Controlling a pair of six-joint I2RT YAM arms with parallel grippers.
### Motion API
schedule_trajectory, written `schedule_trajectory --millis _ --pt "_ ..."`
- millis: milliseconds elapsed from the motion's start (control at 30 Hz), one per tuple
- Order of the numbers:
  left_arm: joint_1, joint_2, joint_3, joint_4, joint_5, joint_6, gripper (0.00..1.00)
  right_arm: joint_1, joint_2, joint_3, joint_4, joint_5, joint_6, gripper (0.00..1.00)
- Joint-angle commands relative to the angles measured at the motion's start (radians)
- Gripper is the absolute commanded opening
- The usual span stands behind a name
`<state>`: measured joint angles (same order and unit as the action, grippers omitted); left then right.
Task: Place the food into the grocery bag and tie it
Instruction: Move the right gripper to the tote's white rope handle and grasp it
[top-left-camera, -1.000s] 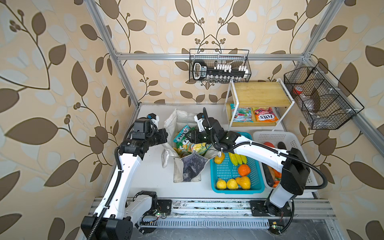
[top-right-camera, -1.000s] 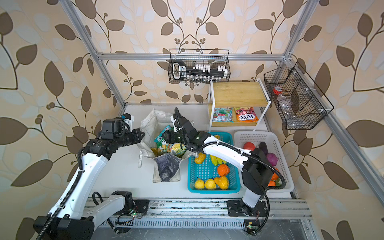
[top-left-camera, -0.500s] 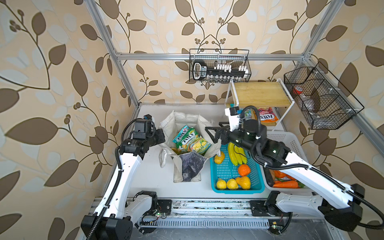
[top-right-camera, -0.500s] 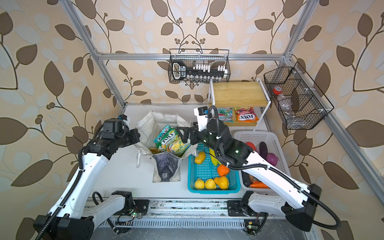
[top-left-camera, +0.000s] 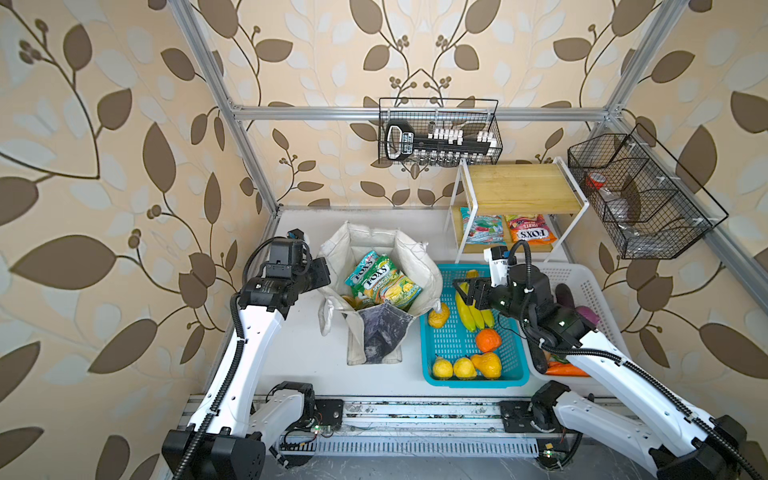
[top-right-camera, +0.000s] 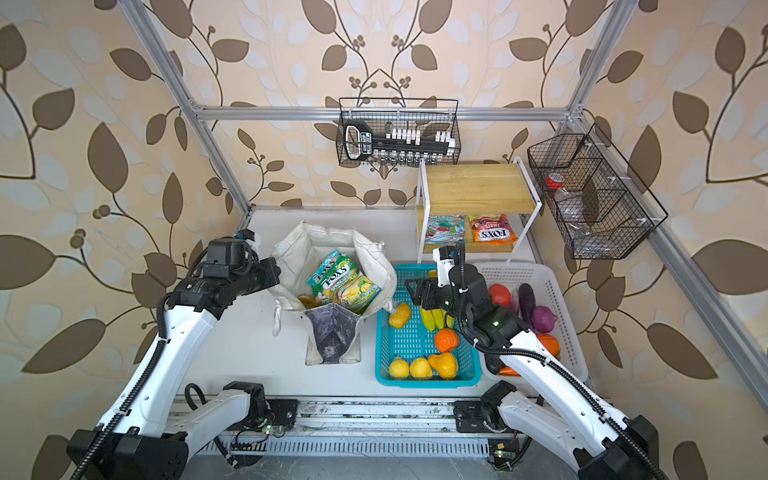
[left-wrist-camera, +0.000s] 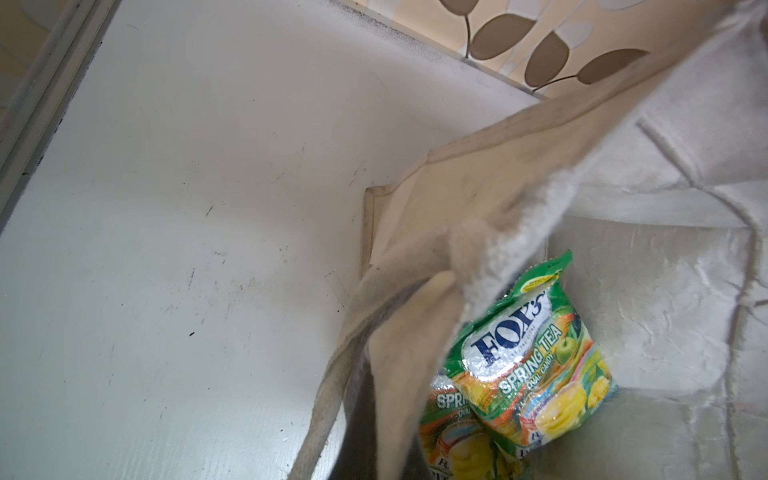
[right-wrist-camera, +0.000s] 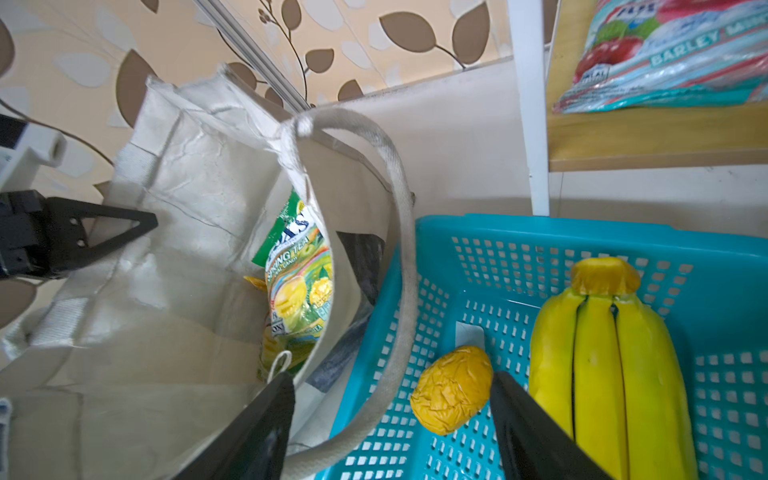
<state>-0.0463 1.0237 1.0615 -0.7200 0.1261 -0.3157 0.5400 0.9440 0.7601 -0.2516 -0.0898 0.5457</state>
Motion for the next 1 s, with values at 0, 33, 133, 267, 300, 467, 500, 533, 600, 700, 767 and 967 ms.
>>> schedule_trajectory --millis 0,33,133,267,300,467,500,533,600,700,767,967 --pt "0.0 -0.016 -0.001 0.044 0.019 0.017 0.0 -0.005 0.082 -0.028 0.084 -0.086 0.025 0.67" --pt "0.0 -0.014 -0.003 0.045 0.027 0.022 0.0 -0.005 0.113 -0.04 0.117 -0.121 0.039 0.65" --pt "0.0 -0.014 0.001 0.04 0.028 0.027 0.0 -0.017 0.215 -0.052 0.229 -0.26 0.066 0.55" --pt "-0.002 -0.023 -0.004 0.048 0.03 0.029 0.0 -0.011 0.295 -0.051 0.266 -0.281 0.077 0.52" --pt "-0.001 -0.024 -0.003 0.047 0.029 0.029 0.0 -0.014 0.305 -0.06 0.282 -0.28 0.082 0.52" --pt "-0.002 -0.022 -0.003 0.049 0.045 0.03 0.0 -0.019 0.381 -0.087 0.348 -0.311 0.105 0.51" --pt "-0.002 -0.02 -0.002 0.046 0.044 0.029 0.0 -0.016 0.396 -0.087 0.357 -0.314 0.106 0.53" --pt "-0.002 -0.02 0.002 0.044 0.046 0.031 0.0 -0.013 0.409 -0.087 0.366 -0.315 0.109 0.55" --pt "-0.001 -0.023 0.0 0.044 0.051 0.032 0.0 -0.008 0.432 -0.085 0.38 -0.32 0.113 0.57" --pt "-0.001 -0.027 -0.001 0.044 0.037 0.033 0.0 -0.005 0.463 -0.084 0.42 -0.331 0.125 0.55" --pt "-0.002 -0.029 0.0 0.045 0.046 0.032 0.0 -0.005 0.478 -0.088 0.461 -0.339 0.14 0.5" --pt "-0.002 -0.024 0.0 0.043 0.05 0.034 0.0 0.0 0.508 -0.12 0.549 -0.352 0.19 0.37"
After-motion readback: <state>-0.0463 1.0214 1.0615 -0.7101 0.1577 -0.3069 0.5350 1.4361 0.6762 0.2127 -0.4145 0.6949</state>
